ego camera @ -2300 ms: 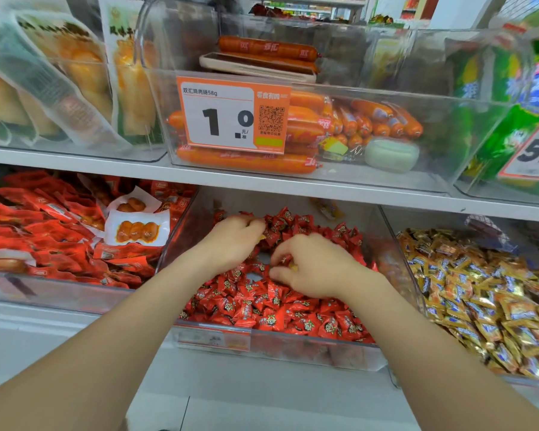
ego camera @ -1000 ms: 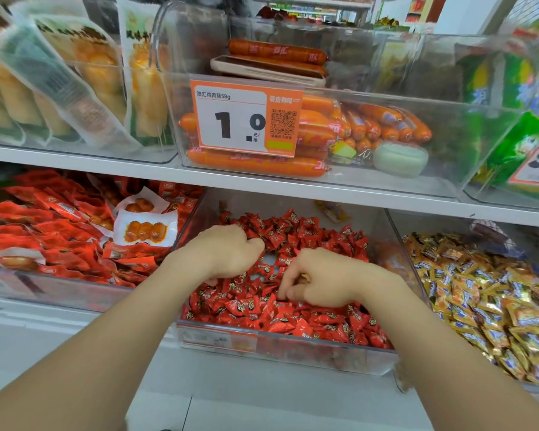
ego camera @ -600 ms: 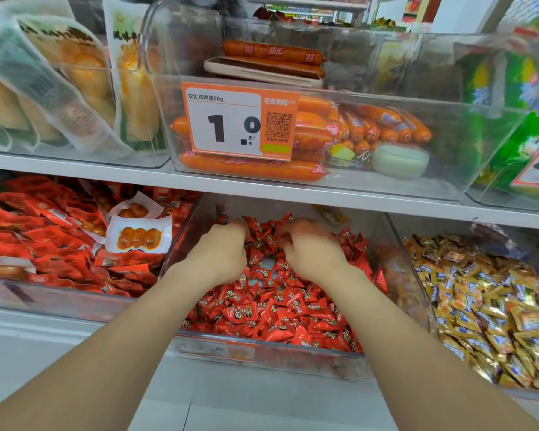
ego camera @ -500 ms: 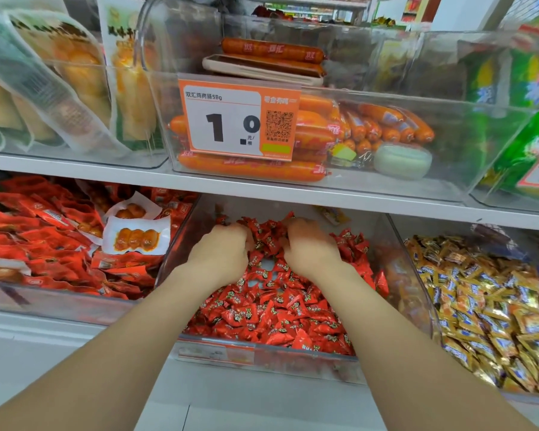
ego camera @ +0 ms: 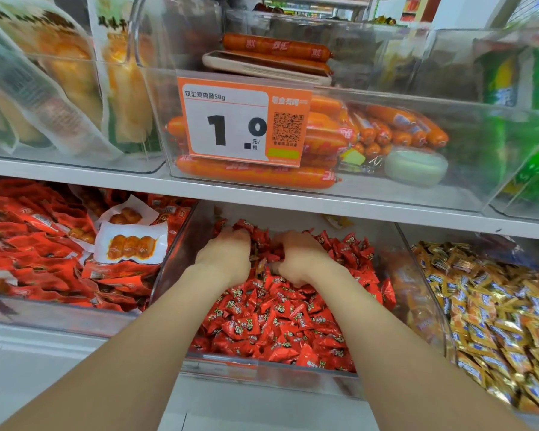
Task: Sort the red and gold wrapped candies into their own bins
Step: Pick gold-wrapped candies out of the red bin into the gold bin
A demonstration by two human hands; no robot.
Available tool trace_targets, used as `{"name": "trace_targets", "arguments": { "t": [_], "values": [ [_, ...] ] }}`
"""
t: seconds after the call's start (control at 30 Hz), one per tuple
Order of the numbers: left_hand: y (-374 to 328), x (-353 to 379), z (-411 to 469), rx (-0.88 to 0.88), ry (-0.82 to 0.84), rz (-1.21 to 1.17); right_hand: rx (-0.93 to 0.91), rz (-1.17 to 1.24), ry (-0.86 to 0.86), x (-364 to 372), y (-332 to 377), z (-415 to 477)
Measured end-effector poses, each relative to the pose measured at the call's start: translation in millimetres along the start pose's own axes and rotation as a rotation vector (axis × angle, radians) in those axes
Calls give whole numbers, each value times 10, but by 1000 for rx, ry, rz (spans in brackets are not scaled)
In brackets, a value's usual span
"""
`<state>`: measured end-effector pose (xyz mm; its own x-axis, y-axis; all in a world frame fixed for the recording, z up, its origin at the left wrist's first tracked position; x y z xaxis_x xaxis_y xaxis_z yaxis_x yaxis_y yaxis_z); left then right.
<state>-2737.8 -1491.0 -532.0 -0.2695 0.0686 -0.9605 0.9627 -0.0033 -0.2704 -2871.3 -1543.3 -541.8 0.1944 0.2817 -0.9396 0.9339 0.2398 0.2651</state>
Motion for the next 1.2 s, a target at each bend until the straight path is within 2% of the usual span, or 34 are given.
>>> {"name": "trace_targets", "arguments": {
  "t": [0.1,0.2,0.4,0.53,0.73,0.93,1.0,1.13,1.2],
  "values": [
    [-26,-69,-30,26,-42,-37,-25,74,104,-7,-13,-70],
    [-60,-172,-57,70,-107,-101,-16,136,135,-123,-52,-237],
    [-7,-64,-236,51,107,-76,52,324,108,-377,-279,-541],
    [32,-50,-269,44,79,-72,67,457,154,-407,-387,-679],
    [-60,-88,-286,104,65,-140,27,431,187,-361,-403,-798],
    [-143,-206,-321,104,-9,-167,4,248,291,-326,-395,-929],
    [-116,-186,-297,100,-19,-157,5,232,237,-392,-414,-946],
    [-39,-100,-227,108,-23,-123,6,211,-72,-607,-403,-883],
    [4,-39,-216,92,-6,-97,-2,158,-67,-544,-312,-855]
  ]
}}
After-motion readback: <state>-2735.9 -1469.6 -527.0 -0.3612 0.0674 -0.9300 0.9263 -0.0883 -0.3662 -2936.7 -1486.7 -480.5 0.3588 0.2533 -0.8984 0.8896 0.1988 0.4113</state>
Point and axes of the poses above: each hand's wrist, its own z-axis towards the middle knuckle, its own x-axis out of the palm, y = z × x, the point moved 7 cm from there along z, towards the middle knuckle, and after that the axes turned 9 degrees about x, right-handed, at the moved point
